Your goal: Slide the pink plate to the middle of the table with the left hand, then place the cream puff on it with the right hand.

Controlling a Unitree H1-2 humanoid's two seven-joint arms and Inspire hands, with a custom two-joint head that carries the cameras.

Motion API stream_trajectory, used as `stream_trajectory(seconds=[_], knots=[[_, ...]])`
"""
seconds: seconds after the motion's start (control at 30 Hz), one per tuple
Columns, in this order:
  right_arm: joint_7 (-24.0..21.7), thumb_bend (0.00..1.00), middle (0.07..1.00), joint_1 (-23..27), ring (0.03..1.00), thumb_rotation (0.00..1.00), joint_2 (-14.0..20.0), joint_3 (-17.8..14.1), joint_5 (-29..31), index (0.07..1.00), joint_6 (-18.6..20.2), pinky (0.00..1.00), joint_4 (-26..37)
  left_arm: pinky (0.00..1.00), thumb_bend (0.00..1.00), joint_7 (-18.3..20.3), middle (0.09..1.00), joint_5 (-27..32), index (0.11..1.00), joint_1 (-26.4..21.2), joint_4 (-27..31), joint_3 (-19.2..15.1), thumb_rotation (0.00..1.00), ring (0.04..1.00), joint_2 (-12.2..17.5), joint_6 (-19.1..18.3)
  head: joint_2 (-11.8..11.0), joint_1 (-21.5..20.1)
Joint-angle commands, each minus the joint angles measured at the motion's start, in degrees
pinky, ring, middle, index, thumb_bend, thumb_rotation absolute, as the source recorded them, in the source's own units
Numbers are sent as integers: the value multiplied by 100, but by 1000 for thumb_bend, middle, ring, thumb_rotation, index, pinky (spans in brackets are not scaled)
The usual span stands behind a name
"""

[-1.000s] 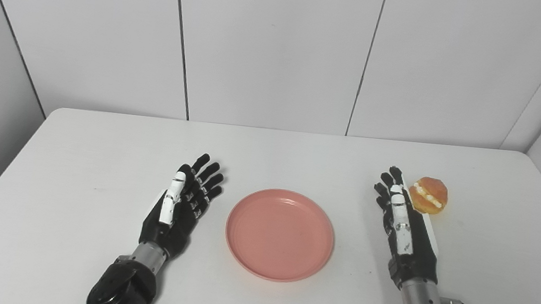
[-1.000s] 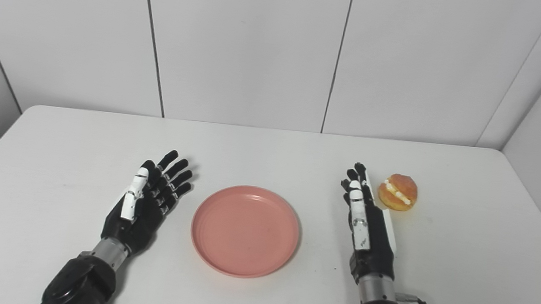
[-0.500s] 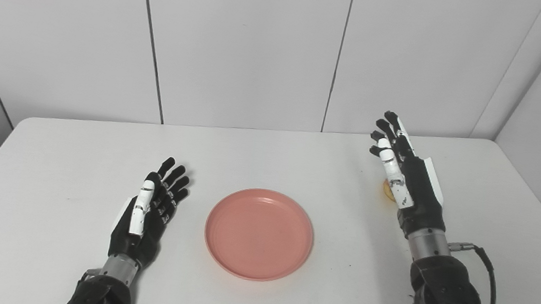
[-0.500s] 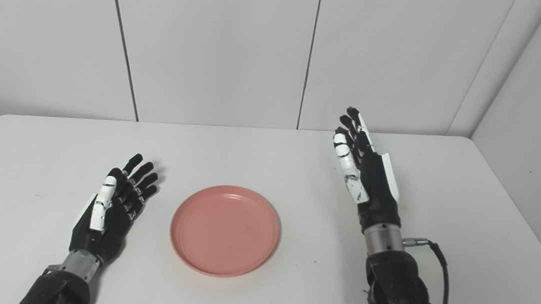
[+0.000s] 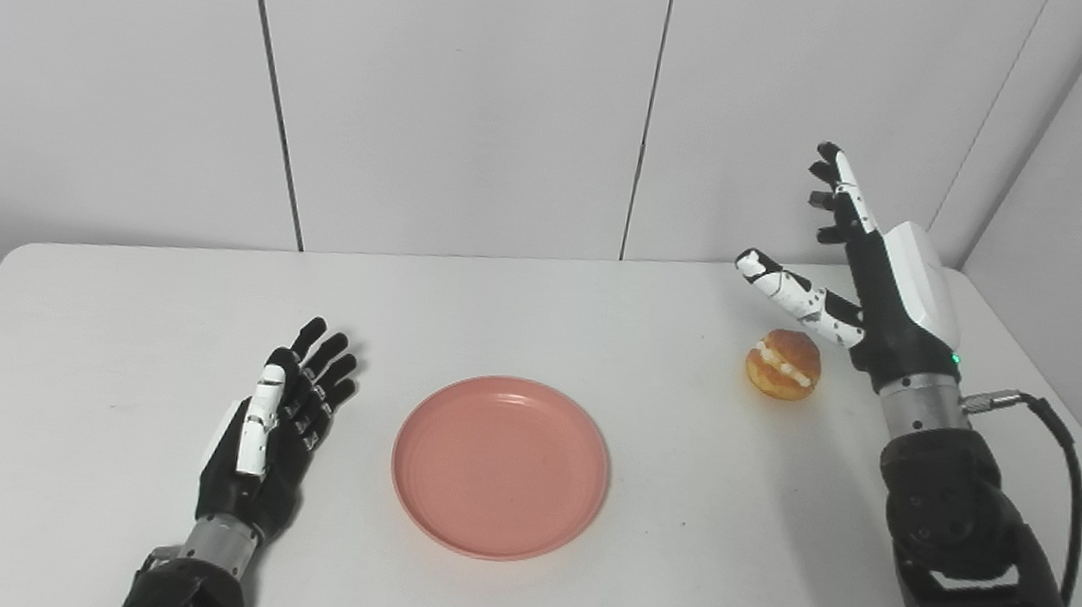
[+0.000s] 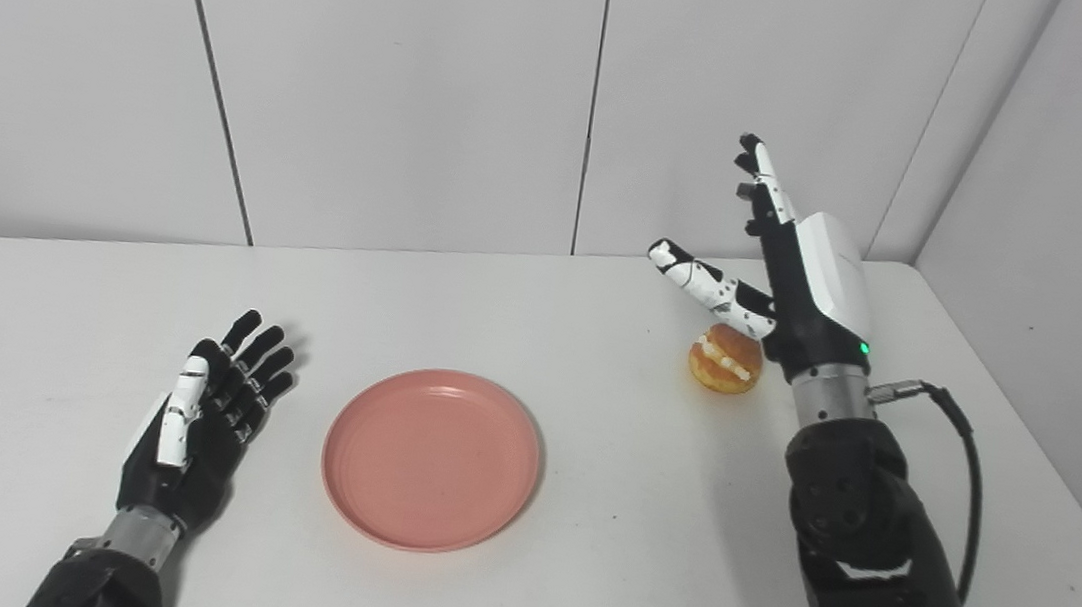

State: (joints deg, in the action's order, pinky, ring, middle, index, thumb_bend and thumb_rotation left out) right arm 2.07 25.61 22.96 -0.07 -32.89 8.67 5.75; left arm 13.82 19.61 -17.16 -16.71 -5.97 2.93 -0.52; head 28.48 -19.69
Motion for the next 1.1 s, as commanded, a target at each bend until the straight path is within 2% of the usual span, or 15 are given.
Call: stream_trajectory(seconds=[0.0,0.2,0.4,0.6,0.73,0.93,1.07], knots=[[137,788,963,310,877,770,182,15,-319,988,-10,721,12,926,341,-36,914,-4,906,471,-368,-57,1000,907,30,-191,-3,-26],[-68,855,981,423,886,715,370,104,-715,982,264,651,-285,940,339,26,920,110,912,441,-424,-101,1000,915,66,-229,-8,-118],[-183,884,989,483,885,688,475,164,-868,975,335,616,-654,953,340,33,926,167,916,419,-481,-115,1000,922,93,-241,44,-117],[-270,904,981,566,892,667,499,219,-925,968,446,650,-1023,942,344,59,922,216,914,410,-491,-124,1000,915,128,-247,86,-158],[-244,894,965,630,881,658,516,307,-976,928,458,668,-1272,954,342,87,928,240,921,420,-474,-110,1000,923,155,-262,120,-188],[-42,892,950,847,875,631,489,483,-979,929,339,701,-1993,942,346,55,923,237,914,448,-365,-121,1000,918,160,-356,148,-210],[-62,898,958,1001,885,628,452,587,-926,939,426,724,-2340,947,343,61,922,245,914,460,-322,-126,1000,918,170,-391,193,-227]])
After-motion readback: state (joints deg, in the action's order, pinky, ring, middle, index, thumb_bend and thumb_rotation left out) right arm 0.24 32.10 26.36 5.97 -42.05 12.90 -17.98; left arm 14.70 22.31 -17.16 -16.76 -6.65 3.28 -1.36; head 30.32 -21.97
